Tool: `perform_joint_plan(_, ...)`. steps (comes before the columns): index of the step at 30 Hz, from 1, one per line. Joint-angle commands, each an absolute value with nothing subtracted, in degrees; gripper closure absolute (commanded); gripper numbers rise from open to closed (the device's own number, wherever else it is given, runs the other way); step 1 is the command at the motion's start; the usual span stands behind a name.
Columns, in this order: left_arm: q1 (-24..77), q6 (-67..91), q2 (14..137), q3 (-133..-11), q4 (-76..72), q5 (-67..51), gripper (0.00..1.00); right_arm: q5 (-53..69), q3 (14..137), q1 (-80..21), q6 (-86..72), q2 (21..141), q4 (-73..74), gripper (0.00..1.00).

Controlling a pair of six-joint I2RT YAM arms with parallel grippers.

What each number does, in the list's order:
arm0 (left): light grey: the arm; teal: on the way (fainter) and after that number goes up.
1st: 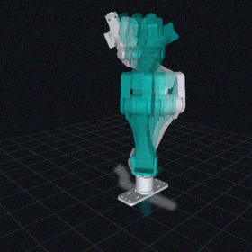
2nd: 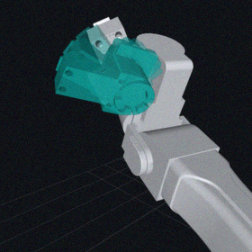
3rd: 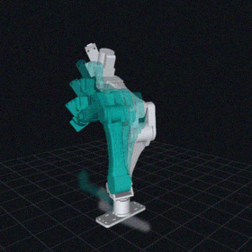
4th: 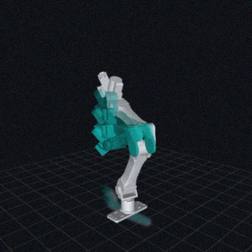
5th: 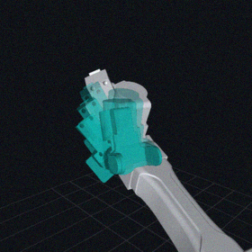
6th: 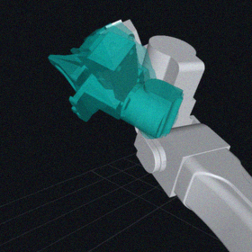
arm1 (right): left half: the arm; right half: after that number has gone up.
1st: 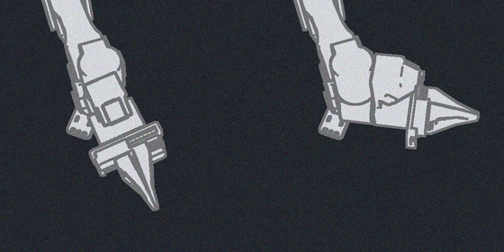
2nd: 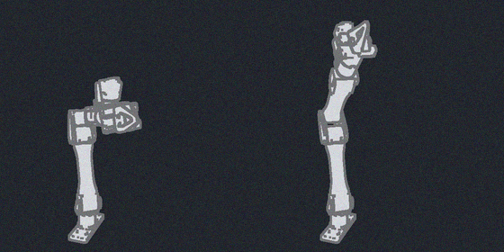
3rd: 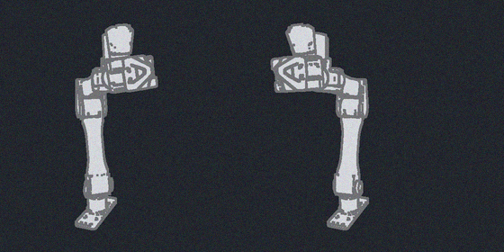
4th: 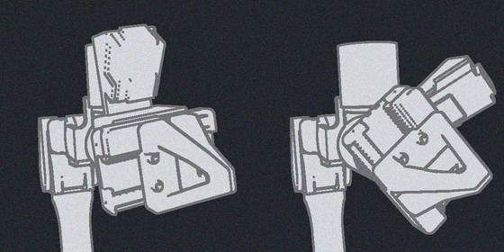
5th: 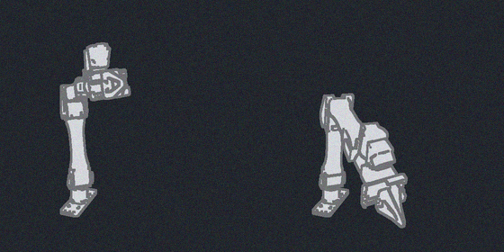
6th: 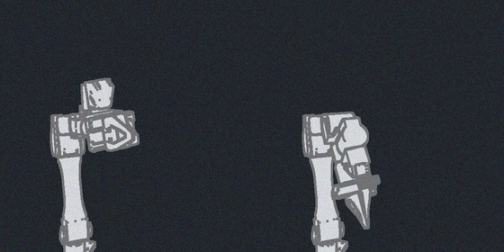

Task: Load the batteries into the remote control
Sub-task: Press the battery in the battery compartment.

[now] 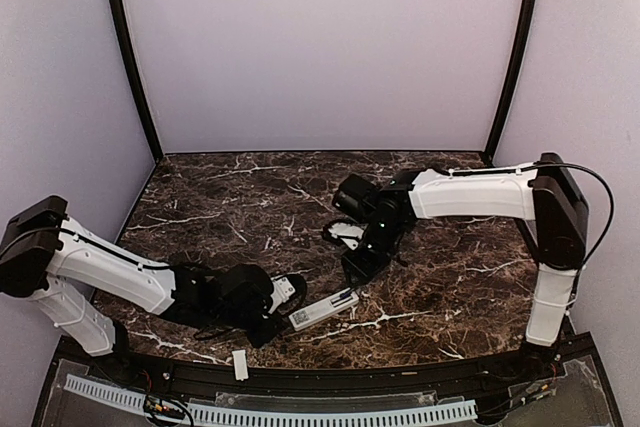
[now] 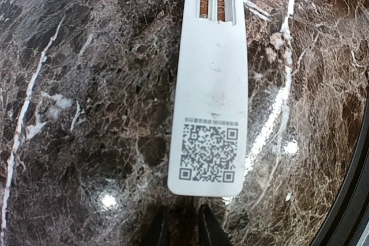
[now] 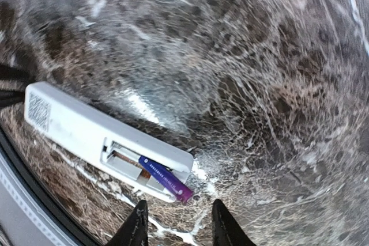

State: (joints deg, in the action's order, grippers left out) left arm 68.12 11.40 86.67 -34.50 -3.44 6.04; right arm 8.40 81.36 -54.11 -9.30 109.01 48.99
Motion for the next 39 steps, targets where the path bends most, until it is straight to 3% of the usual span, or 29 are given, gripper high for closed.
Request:
perform_joint_plan(1,68.38,13.20,82.24,-33.53,-0.95,8.25,0.81,12.30,80.62,-53.97,11.34,102.86,44.66,0.63)
perform_joint_plan(4,68.38,14.61,78.19,-32.76,-0.37,10.09,0.79,14.14,78.42,-53.90,22.90,101.31,40.59,0.60)
perform_joint_plan(8,68.38,16.30,73.04,-30.28,-0.79,12.31,0.76,15.39,80.54,-52.27,26.41,103.52,40.46,0.60)
perform_joint_plan(15,68.38,16.34,69.77,-28.46,-0.95,11.56,0.74,10.96,84.16,-51.41,10.97,106.77,45.16,0.67)
perform_joint_plan(22,68.38,11.96,80.18,-32.55,0.78,6.75,0.77,14.96,77.37,-49.65,-3.28,105.36,42.26,0.72)
perform_joint_plan(29,68.38,9.41,86.39,-36.01,0.44,5.71,0.79,16.75,74.88,-48.54,-8.04,107.57,41.54,0.81)
perform_joint_plan(39,68.38,9.23,87.22,-35.78,0.18,4.90,0.80,22.07,73.30,-48.52,-10.35,108.67,39.14,0.83)
